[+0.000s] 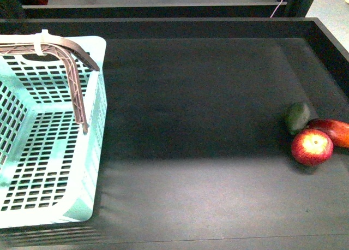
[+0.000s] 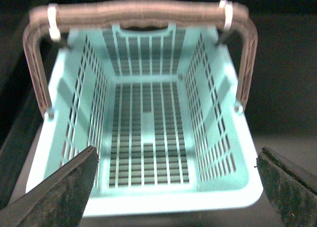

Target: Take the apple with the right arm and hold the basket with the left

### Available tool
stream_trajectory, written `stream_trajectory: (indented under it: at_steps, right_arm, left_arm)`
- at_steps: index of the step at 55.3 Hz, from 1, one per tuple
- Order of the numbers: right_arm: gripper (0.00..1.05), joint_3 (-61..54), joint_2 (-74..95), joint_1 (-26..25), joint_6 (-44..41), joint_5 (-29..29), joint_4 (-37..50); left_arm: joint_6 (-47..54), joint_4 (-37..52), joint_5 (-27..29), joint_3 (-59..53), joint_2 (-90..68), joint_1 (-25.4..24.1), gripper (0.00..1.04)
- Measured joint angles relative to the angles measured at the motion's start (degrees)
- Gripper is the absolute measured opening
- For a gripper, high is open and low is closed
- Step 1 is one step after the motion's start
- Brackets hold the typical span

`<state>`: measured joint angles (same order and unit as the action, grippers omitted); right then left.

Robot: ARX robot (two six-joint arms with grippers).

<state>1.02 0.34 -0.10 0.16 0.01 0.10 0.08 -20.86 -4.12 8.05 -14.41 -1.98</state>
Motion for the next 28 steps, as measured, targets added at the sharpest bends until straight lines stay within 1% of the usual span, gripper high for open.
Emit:
stream_trajectory:
  at_steps: [4,8,15,17,22,24,27,28]
  right_arm:
    - [0.96,0.0,0.0,0.0,0.0,0.0,0.0]
    - [0.96,0.0,0.0,0.0,0.0,0.0,0.0]
    - [0.96,0.0,0.0,0.0,0.0,0.0,0.0]
    - [0.96,0.0,0.0,0.0,0.0,0.0,0.0]
    - [0.96,0.0,0.0,0.0,0.0,0.0,0.0]
    - [0.96,0.0,0.0,0.0,0.0,0.0,0.0]
    - [0.96,0.0,0.0,0.0,0.0,0.0,0.0]
    - [0.96,0.0,0.0,0.0,0.0,0.0,0.0]
  left_arm:
    - [-0.9,0.4,-1.9,0.5,-2.9,-1.1,0.98]
    - [-3.5,3.8,-5.5,2.1,-8.0,-3.5,0.98]
    - [-12.6,11.2,-12.3,7.7,-21.5,-8.0,0.98]
    - [-16.9,13.4,-14.5,10.2,-26.3,-9.0,0.98]
    - [-26.3,17.1,-15.5,15.6,-35.9,-9.2,0.98]
    - [-33.3,18.9,-14.3,19.4,-42.5,-8.7,0.98]
    - [-38.8,20.3,-12.1,22.8,-48.5,-7.9,0.98]
    - [-39.3,20.5,-11.8,23.4,-49.5,-7.7,0.98]
